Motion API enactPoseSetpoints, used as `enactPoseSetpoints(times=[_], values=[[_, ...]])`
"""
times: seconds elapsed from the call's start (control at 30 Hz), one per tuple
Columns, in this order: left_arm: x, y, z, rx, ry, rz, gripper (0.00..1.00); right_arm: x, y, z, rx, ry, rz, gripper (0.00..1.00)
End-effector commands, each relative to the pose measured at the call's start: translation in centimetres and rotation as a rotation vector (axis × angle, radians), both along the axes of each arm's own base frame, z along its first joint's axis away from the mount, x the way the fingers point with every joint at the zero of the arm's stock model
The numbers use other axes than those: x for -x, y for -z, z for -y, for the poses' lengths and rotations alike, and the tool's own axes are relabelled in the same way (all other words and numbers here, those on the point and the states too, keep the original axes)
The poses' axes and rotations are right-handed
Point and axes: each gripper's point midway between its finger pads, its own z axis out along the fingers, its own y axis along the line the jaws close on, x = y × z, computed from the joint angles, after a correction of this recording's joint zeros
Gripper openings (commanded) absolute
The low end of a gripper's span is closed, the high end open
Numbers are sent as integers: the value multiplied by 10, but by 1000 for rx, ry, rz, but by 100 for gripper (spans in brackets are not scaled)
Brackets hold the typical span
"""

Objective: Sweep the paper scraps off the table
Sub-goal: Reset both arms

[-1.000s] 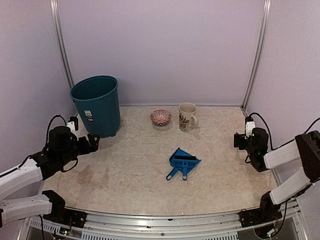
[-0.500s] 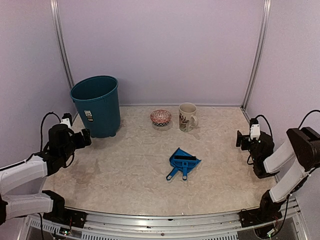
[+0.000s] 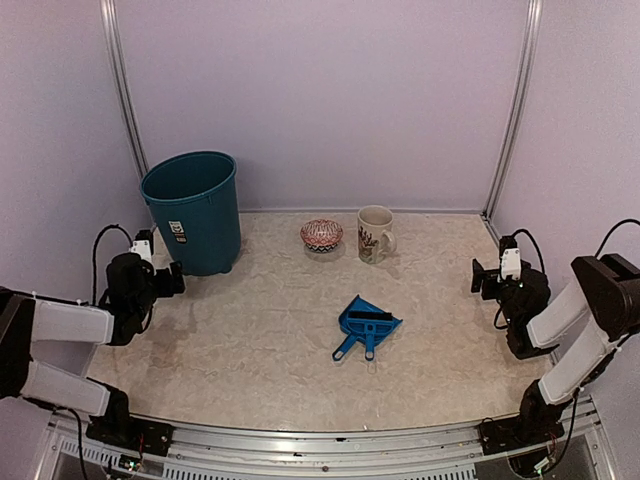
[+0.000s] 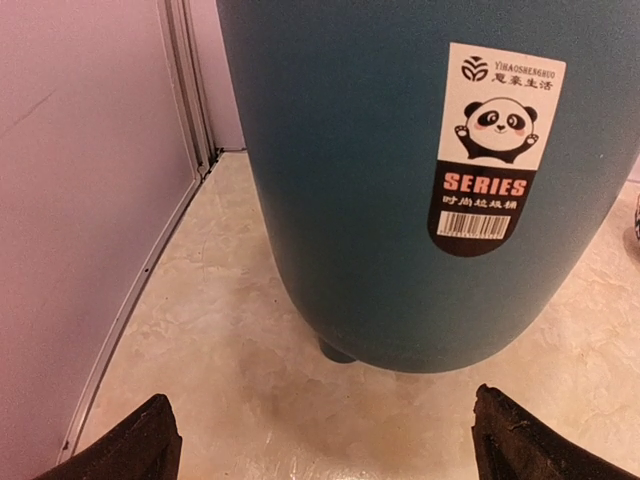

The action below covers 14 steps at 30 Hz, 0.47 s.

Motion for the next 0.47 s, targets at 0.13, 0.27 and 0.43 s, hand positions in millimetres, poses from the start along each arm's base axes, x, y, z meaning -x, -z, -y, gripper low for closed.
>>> enactPoseSetpoints(times=[0.13,0.27,0.43], values=[[-24,-24,-2,-4,91,156,99,-1,-7,3,-7,1,31,100],[-31,-26,0,-15,104,177,99,-1,-7,3,-7,2,31,100],[-22,-33,-2,-14,98,218,99,1,-8,2,1,-3,40,100]])
